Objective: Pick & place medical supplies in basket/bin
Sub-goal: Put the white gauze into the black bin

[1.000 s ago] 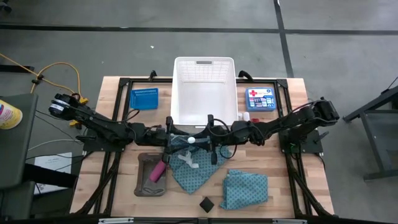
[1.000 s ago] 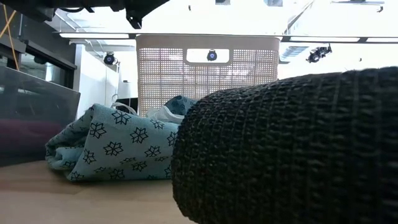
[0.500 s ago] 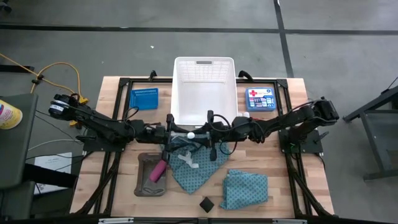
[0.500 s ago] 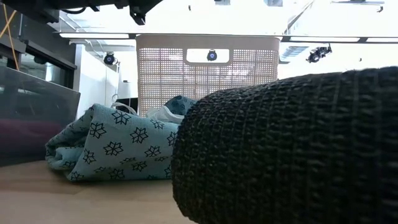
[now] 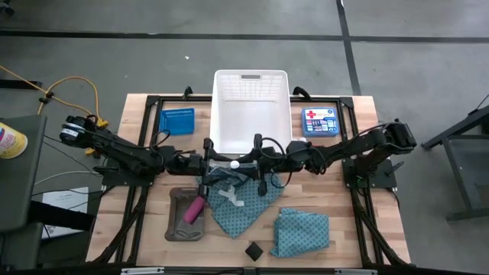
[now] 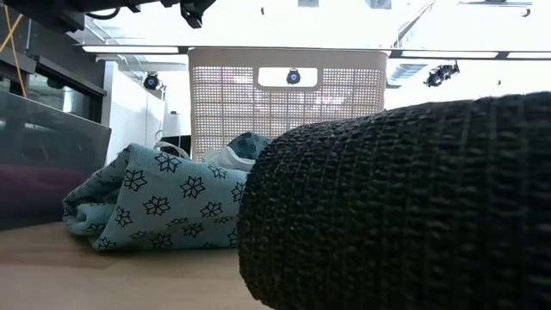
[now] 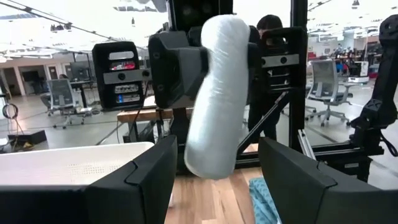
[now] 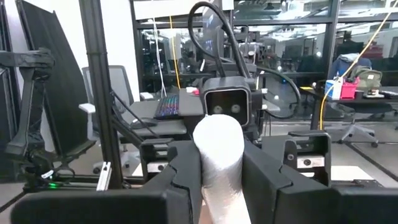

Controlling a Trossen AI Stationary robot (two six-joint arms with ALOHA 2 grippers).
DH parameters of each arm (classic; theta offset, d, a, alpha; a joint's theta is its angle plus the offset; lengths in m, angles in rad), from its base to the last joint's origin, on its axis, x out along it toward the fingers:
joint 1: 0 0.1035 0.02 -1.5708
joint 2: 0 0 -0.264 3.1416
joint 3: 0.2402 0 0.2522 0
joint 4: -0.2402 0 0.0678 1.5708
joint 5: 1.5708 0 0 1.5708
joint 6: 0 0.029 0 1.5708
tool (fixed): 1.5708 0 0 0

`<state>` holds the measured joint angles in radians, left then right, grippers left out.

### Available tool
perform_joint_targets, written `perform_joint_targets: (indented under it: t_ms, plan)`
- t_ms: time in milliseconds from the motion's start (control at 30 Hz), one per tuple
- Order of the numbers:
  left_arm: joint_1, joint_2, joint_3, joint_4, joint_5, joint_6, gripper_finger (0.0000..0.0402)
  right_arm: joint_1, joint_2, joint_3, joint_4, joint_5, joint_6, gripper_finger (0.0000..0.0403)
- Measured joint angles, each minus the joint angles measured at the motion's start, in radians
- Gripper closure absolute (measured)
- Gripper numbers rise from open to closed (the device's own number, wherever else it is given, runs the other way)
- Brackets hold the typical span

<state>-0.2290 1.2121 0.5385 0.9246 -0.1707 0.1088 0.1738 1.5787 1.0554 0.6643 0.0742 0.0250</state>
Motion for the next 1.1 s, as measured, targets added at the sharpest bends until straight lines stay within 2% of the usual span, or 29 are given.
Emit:
perform_joint_targets:
  t_ms: [200, 767, 900, 1100]
  plan:
    - [0.022, 0.0, 0.0, 0.001, 0.037, -0.002, 0.0183, 0.0, 0.0, 0.0, 0.0, -0.001, 0.005, 0.0323]
    - [0.036, 0.06, 0.002, 0.064, 0.045, -0.004, 0.0186, 0.0, 0.0, 0.0, -0.002, 0.001, 0.005, 0.0323]
    - [0.034, 0.058, 0.002, 0.069, 0.045, -0.004, 0.0207, 0.0, 0.0, 0.0, -0.005, 0.001, 0.005, 0.0323]
    - [0.034, 0.058, 0.002, 0.07, 0.045, -0.004, 0.0267, 0.0, 0.0, 0.0, -0.011, 0.001, 0.006, 0.0323]
